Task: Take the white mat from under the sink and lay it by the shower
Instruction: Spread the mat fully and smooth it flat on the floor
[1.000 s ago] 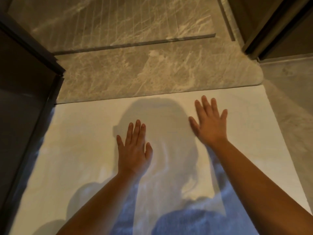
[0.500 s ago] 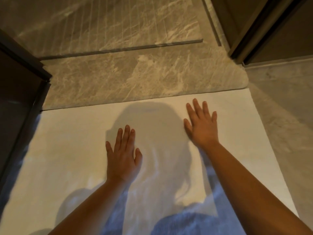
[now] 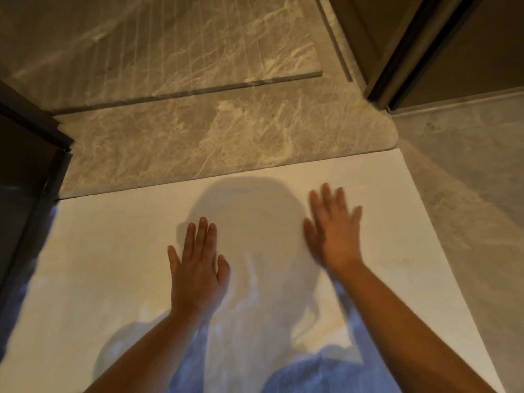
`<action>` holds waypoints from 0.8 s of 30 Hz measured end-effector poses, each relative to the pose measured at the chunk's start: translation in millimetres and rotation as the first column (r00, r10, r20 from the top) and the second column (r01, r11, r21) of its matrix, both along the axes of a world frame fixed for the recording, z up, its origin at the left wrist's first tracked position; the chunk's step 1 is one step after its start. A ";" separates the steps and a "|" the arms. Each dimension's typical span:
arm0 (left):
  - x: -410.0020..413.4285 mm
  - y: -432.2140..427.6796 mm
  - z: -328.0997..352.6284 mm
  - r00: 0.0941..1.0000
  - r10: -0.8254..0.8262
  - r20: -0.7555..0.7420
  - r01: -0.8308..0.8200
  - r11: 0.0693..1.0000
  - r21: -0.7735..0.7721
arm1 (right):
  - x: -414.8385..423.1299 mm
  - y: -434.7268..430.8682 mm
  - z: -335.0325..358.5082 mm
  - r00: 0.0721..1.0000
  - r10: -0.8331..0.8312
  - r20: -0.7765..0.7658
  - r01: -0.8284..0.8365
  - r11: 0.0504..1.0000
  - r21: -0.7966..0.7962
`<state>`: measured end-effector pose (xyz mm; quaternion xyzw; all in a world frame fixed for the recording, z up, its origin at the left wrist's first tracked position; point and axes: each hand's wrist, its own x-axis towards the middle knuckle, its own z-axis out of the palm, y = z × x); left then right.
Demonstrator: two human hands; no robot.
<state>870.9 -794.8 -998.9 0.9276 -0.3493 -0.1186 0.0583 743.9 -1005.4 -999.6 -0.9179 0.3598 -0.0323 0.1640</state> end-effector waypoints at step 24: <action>-8.6 -4.7 3.9 0.998 -0.020 0.058 0.014 0.996 0.092 | -77.1 81.6 1.4 0.973 0.071 -0.218 -0.057 0.996 0.069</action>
